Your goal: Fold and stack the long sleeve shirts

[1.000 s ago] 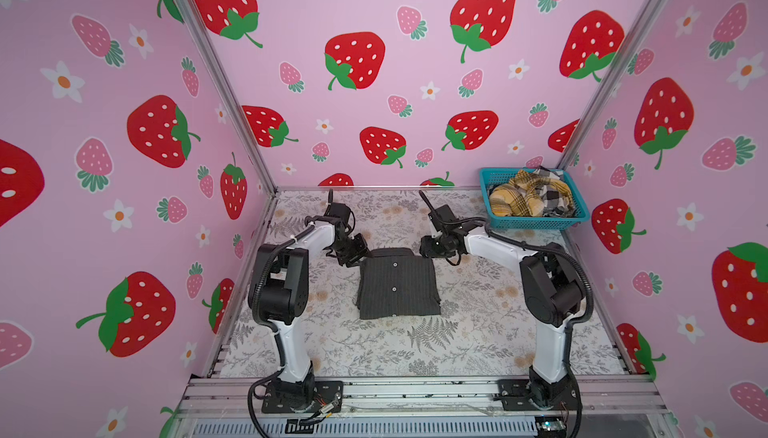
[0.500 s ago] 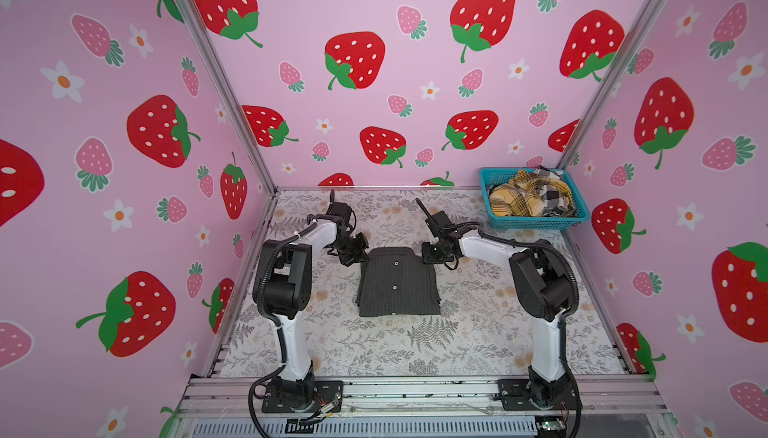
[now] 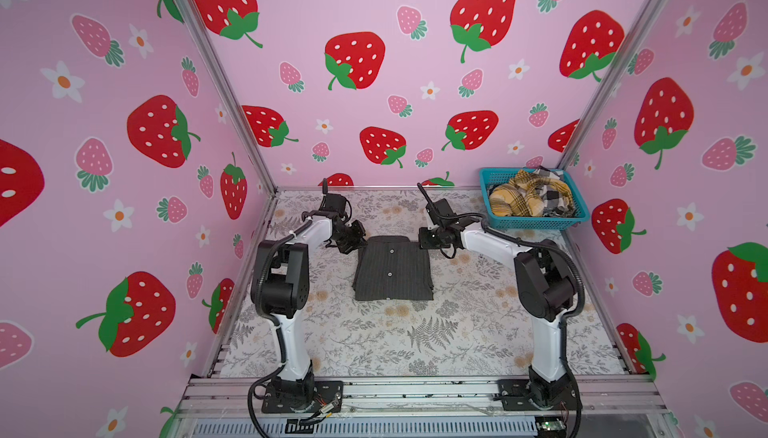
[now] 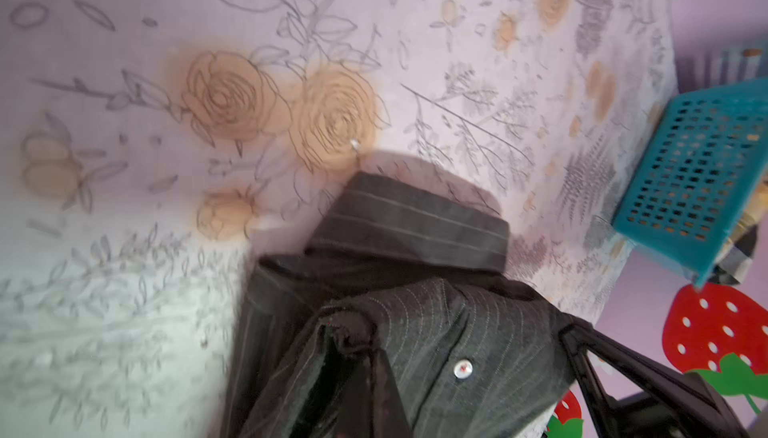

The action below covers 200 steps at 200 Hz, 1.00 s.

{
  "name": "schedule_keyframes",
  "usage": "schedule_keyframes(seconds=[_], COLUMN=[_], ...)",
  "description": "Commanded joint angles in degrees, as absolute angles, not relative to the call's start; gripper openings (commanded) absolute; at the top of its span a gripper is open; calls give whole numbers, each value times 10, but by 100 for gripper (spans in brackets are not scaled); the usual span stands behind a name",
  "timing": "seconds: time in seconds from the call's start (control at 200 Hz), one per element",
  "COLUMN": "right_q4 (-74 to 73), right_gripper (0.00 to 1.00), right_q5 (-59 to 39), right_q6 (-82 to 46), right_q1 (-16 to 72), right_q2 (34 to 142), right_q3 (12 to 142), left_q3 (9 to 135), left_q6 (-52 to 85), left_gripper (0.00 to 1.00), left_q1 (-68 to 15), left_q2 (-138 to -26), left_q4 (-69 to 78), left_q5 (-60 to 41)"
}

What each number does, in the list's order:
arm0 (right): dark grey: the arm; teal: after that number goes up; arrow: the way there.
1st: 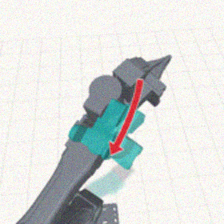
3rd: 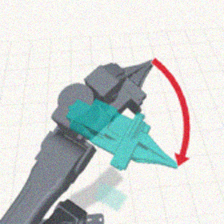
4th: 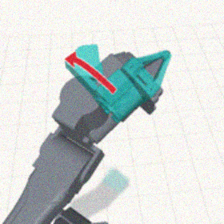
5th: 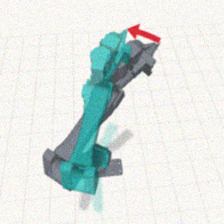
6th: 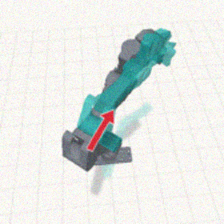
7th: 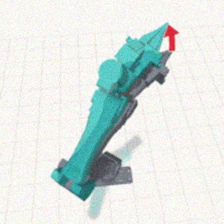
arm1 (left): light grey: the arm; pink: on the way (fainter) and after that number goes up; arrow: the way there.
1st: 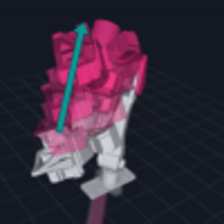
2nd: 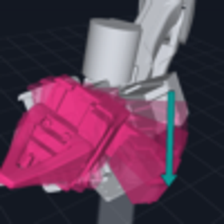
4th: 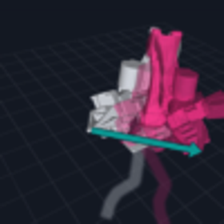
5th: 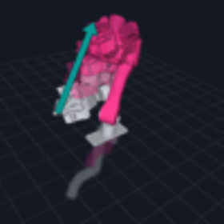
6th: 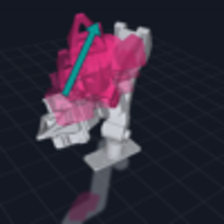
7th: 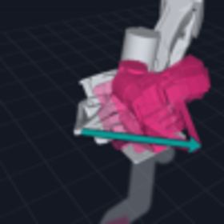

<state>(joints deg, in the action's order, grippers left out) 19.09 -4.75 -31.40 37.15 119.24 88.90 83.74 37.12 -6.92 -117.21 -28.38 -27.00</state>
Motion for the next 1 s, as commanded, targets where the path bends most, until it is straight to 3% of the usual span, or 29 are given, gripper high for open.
schedule_keyframes(seconds=[0.0, 0.035, 0.07, 0.19, 0.38, 0.52, 0.565, 0.675, 0.78, 0.87, 0.995], right_q4=[192, 192, 192, 207, 242, 249, 246, 226, 193, 173, 169], right_gripper=[27, 37, 45, 55, 59, 59, 59, 56, 53, 48, 41], right_q5=[-66, -68, -69, -62, 3, 31, 37, 34, 15, -10, -22], right_q6=[-316, -315, -315, -305, -292, -303, -310, -336, -359, -366, -365], right_q1=[362, 361, 360, 360, 379, 416, 429, 455, 466, 467, 468], right_q2=[1231, 1236, 1237, 1224, 1142, 1073, 1055, 1011, 988, 999, 1017], right_q3=[915, 922, 929, 942, 895, 828, 807, 756, 709, 700, 702], left_q3=[859, 863, 865, 867, 806, 681, 635, 534, 470, 465, 475], left_q6=[384, 386, 386, 380, 375, 382, 391, 426, 442, 428, 437], left_gripper=[0, 4, 21, 43, 63, 69, 78, 71, 71, 74, 75], left_q1=[-61, -61, -61, -60, -60, -52, -46, -31, -23, -17, 5], left_q2=[-1202, -1201, -1196, -1145, -1024, -938, -910, -847, -811, -813, -843], left_q4=[-291, -291, -289, -298, -359, -322, -289, -204, -156, -164, -151], left_q5=[-268, -267, -272, -271, -219, -255, -279, -324, -322, -322, -398])
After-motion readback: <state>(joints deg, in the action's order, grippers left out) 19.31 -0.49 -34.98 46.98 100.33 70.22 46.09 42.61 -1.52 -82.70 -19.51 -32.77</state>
